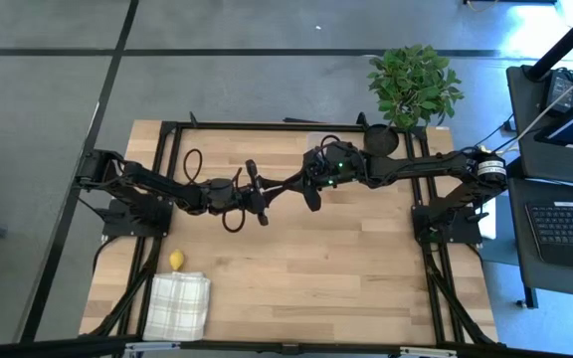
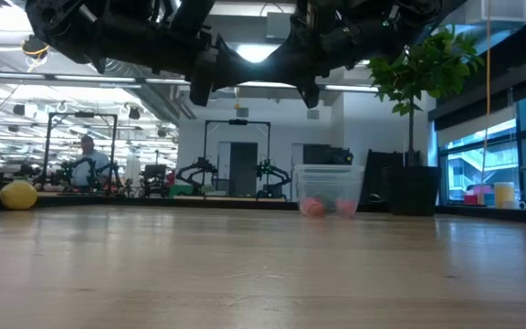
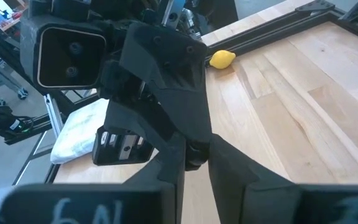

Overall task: Pick and placing Produce into tupperware
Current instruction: Put the blueberry into the transparent bin

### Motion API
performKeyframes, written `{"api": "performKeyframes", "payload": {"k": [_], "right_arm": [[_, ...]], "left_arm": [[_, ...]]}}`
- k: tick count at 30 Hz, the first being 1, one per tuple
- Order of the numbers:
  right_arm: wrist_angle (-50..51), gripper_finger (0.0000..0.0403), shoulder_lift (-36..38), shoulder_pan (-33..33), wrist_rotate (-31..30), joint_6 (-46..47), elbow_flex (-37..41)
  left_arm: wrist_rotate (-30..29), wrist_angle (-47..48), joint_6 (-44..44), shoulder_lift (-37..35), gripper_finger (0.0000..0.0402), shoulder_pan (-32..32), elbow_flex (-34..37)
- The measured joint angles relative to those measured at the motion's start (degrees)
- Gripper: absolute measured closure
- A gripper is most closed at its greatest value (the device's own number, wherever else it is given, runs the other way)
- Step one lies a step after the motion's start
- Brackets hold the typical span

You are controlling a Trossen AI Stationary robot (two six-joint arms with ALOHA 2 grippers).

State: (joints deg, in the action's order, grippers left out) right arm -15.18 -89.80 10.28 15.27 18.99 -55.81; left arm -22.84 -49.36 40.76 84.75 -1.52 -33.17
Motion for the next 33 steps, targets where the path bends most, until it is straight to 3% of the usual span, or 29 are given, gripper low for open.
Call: {"api": "performKeyframes", "payload": {"k": [19,33], "right_arm": [[0.0,0.0346,-0.1,2.0,0.4,-1.8,0.0],[7.8,0.0347,-0.1,8.4,-6.6,-6.0,0.0]], "left_arm": [[-0.1,0.0,0.0,0.0,0.0328,0.1,0.0],[0.1,0.0,-1.9,0.0,0.0267,1.2,-0.1]]}}
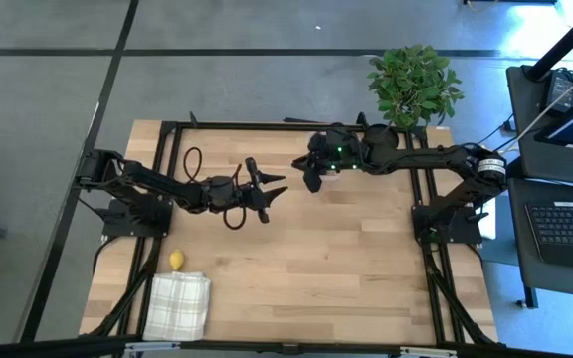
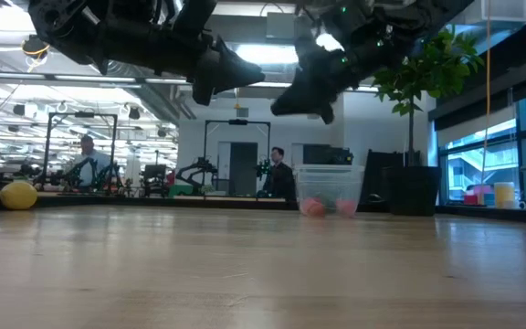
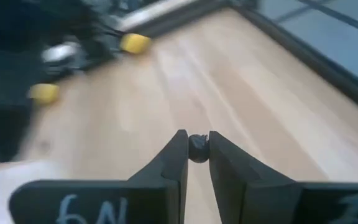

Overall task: Pick and placing Produce into tupperware
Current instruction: Put the blueberry into the transparent bin

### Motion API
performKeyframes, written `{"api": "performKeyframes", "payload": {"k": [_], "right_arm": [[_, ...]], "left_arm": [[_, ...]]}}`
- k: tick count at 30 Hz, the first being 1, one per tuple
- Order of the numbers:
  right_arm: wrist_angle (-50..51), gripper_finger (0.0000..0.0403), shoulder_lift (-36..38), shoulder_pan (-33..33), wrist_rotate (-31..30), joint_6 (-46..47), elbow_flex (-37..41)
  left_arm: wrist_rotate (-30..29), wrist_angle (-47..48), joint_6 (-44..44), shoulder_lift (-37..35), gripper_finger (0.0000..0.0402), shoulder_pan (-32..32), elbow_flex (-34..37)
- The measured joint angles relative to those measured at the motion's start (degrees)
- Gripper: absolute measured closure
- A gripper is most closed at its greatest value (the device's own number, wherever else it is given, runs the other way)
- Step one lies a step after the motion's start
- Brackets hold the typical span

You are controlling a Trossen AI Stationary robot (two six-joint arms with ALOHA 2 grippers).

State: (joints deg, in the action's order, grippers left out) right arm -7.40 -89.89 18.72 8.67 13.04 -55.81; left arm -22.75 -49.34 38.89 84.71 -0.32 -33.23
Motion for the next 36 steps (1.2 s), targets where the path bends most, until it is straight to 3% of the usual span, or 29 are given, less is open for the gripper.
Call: {"api": "performKeyframes", "payload": {"k": [9,17,36], "right_arm": [[10.8,0.0347,0.0,6.4,-7.8,0.1,0.0],[17.1,0.0343,0.0,8.5,-8.2,-1.4,0.0],[17.7,0.0332,0.0,8.5,-8.2,-4.3,0.0]], "left_arm": [[-2.2,0.6,-7.9,0.0,0.0259,1.1,0.0],[-2.3,1.1,-11.9,0.0,0.0259,2.4,0.0],[-2.3,1.4,-12.0,0.0,0.0259,2.3,0.0]]}}
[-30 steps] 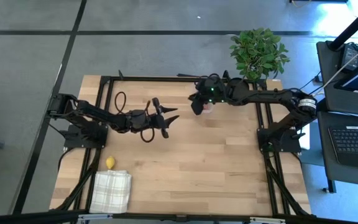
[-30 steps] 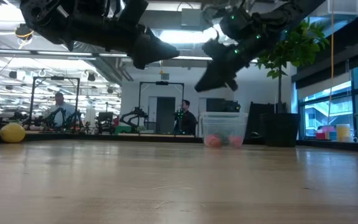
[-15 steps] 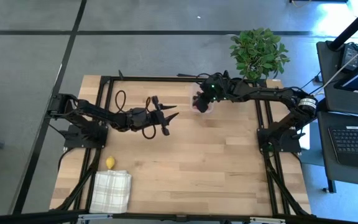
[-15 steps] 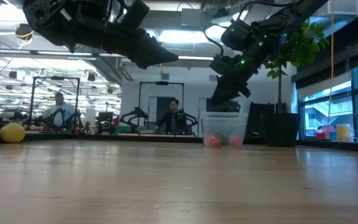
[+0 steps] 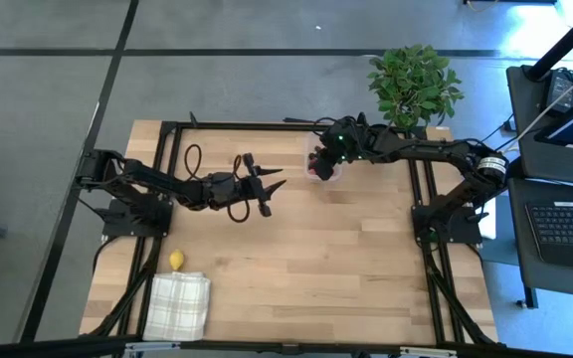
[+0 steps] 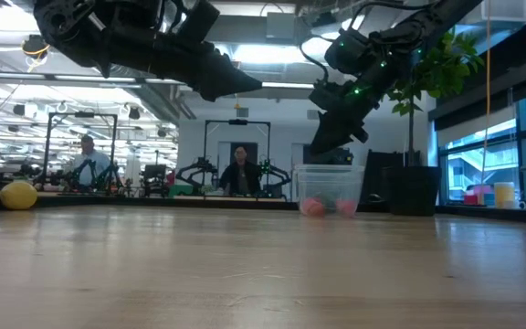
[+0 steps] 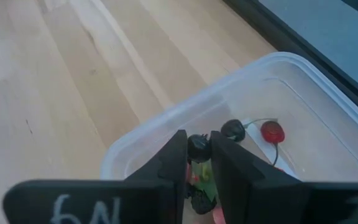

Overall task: Pick and placing Produce into tupperware
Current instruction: Put the blueberry into the transparent bin

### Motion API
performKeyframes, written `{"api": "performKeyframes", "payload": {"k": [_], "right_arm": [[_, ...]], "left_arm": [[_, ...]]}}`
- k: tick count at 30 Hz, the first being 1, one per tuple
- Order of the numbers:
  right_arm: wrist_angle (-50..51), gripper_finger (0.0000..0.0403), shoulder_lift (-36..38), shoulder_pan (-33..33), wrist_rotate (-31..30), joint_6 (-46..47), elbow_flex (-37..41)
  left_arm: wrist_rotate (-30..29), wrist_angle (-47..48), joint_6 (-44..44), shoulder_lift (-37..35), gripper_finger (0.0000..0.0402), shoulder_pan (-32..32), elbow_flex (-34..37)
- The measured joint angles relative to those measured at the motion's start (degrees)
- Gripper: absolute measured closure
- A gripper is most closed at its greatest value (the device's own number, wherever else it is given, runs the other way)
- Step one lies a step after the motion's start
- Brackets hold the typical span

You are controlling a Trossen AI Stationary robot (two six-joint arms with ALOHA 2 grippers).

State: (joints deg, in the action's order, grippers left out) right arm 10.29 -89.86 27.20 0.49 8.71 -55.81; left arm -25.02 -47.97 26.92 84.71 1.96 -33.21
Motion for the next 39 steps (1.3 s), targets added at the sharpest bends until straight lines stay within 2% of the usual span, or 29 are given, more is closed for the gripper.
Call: {"api": "performKeyframes", "payload": {"k": [25,39], "right_arm": [[0.6,0.0327,0.0,0.0,0.0,-0.2,0.0],[1.1,0.0222,0.0,0.0,0.0,0.0,0.0]], "left_arm": [[0.0,0.0,0.1,0.0,0.0259,0.0,0.0],[0.0,0.0,0.2,0.0,0.0259,0.0,0.0]]}}
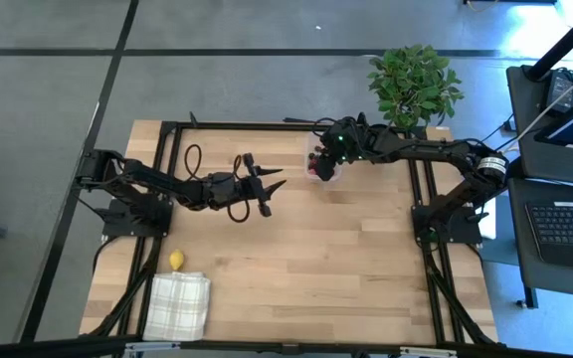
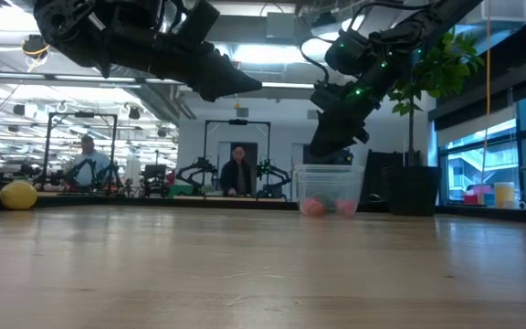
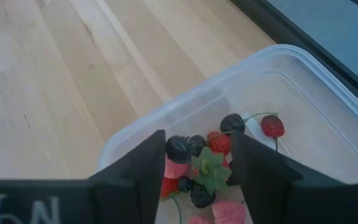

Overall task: Pick and placing Produce into tupperware
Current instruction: Put the blueberry into the transparent bin, then put the top lemon into the transparent bin

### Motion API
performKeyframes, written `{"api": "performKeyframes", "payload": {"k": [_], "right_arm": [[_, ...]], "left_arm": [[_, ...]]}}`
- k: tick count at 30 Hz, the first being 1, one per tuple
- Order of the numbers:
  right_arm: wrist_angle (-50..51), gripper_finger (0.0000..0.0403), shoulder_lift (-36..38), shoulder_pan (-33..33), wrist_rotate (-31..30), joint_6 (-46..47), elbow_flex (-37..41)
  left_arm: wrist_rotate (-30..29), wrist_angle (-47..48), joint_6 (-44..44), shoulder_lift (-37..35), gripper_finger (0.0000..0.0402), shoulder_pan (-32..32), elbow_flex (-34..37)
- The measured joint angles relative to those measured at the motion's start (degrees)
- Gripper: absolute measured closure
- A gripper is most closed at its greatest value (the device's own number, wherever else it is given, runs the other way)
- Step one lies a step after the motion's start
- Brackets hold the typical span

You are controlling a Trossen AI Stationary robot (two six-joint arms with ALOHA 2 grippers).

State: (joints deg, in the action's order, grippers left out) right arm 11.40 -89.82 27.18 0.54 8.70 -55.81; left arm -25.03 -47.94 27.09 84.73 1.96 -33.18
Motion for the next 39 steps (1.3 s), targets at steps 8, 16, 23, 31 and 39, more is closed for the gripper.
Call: {"api": "performKeyframes", "payload": {"k": [8,16,23,31,39], "right_arm": [[0.0,0.0204,0.0,0.0,0.0,0.0,0.0],[0.0,0.0204,0.0,0.0,0.0,0.0,0.0],[0.0,0.0204,0.0,0.0,0.0,0.0,0.0],[-0.7,0.0204,0.0,-1.4,0.1,1.3,0.0],[-0.6,0.0204,0.0,-2.7,0.1,0.0,0.0]], "left_arm": [[0.0,0.5,0.0,0.0,0.0259,0.0,0.0],[0.0,2.4,-0.1,0.0,0.0259,0.0,0.0],[0.0,2.3,0.0,0.0,0.0259,0.0,0.0],[-7.9,10.0,0.1,-1.6,0.0259,0.0,0.0],[-10.8,41.7,-18.9,-8.8,0.0259,0.3,-4.2]]}}
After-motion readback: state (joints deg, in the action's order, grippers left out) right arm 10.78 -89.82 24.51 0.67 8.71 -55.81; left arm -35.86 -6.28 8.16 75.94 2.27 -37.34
